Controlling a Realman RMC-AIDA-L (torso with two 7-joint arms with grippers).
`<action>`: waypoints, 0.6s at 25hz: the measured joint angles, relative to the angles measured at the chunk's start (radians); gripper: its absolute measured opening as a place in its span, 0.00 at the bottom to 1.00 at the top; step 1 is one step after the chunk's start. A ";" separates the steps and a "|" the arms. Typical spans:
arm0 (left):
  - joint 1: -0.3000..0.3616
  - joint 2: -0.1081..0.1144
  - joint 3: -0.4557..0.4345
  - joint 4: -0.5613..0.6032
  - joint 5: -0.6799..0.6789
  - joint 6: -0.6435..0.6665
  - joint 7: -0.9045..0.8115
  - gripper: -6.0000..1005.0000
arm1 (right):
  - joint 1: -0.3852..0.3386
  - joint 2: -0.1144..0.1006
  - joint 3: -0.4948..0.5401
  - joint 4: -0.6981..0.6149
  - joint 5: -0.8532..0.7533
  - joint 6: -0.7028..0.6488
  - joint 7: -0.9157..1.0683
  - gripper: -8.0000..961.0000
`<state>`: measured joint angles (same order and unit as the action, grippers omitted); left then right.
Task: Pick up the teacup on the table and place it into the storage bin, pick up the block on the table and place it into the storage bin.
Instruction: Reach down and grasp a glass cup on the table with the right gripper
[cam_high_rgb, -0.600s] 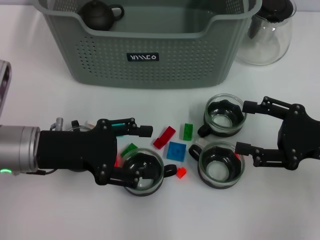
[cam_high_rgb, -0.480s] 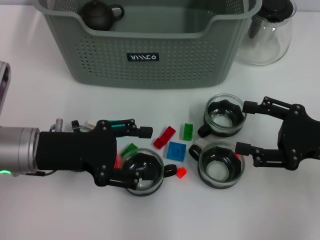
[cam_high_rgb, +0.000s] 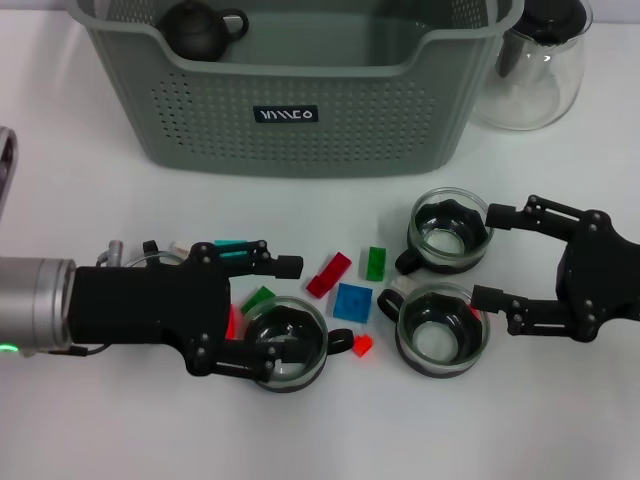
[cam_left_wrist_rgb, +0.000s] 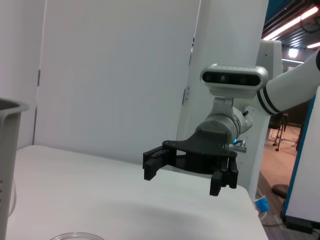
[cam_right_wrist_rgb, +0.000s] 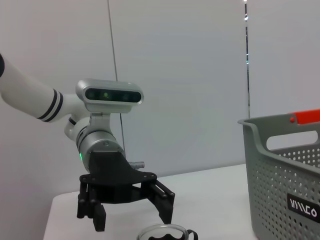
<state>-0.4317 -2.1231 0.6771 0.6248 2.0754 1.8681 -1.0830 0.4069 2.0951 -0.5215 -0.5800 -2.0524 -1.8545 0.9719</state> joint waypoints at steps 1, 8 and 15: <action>0.003 0.000 -0.004 0.001 0.000 0.006 0.000 0.85 | -0.002 -0.001 -0.001 0.000 0.000 0.000 0.000 0.95; 0.048 0.020 -0.147 0.032 0.003 0.094 -0.005 0.85 | -0.018 -0.032 0.002 -0.068 -0.034 -0.005 0.071 0.95; 0.088 0.027 -0.316 0.076 0.070 0.126 -0.059 0.85 | -0.033 -0.041 -0.008 -0.306 -0.051 -0.060 0.294 0.93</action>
<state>-0.3434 -2.0963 0.3607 0.7005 2.1456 1.9943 -1.1418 0.3737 2.0543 -0.5291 -0.8860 -2.1034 -1.9149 1.2655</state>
